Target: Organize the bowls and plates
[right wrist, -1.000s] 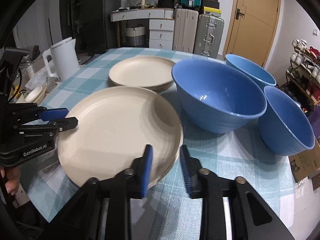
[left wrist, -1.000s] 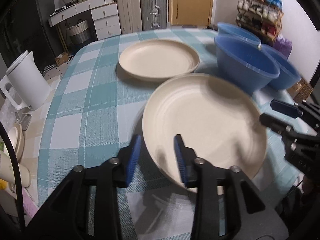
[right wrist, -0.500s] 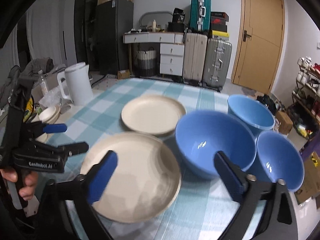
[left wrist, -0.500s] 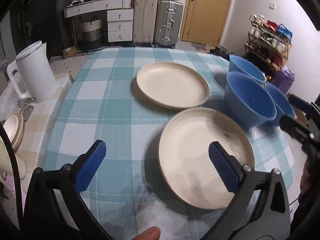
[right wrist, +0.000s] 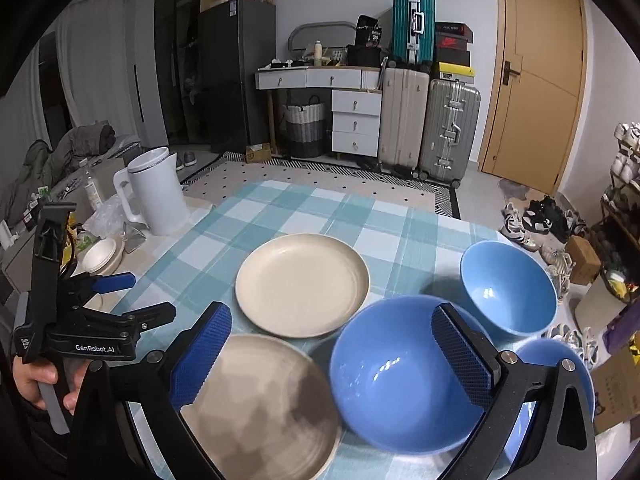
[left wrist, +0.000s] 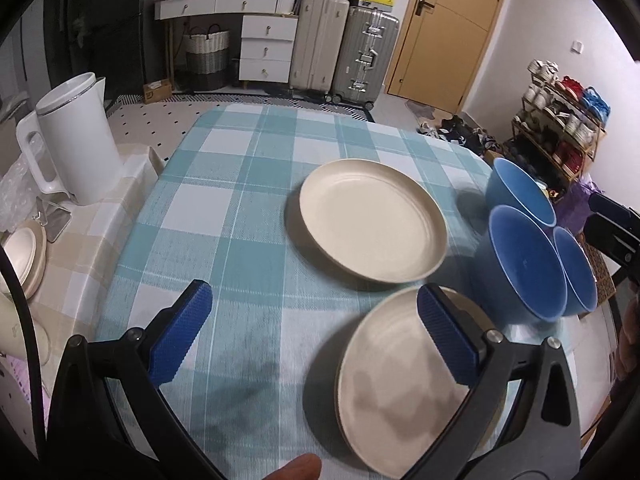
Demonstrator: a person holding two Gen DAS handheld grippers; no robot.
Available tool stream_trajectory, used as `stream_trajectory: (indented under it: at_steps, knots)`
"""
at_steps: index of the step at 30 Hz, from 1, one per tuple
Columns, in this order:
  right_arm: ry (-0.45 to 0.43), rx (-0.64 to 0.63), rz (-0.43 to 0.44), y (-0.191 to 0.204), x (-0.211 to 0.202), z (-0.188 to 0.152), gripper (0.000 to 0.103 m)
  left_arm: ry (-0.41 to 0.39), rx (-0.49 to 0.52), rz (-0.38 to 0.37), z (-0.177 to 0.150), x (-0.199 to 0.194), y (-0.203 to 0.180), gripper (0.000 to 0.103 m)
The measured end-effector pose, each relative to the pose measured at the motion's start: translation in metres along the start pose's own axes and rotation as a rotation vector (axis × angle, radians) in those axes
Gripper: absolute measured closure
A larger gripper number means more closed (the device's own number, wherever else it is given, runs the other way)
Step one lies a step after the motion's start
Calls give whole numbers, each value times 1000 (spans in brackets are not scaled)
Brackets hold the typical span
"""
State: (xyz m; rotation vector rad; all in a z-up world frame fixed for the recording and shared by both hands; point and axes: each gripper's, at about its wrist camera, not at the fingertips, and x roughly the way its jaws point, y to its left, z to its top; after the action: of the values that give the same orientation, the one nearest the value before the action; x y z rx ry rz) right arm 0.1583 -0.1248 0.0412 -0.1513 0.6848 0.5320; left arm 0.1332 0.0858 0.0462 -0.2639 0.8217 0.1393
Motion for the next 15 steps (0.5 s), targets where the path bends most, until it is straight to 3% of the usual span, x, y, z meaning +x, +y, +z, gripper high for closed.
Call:
stream_trajectory:
  at_steps: [15]
  knots:
    - [184, 56, 70, -28, 83, 33, 1, 73, -15, 30, 33, 59, 3, 1]
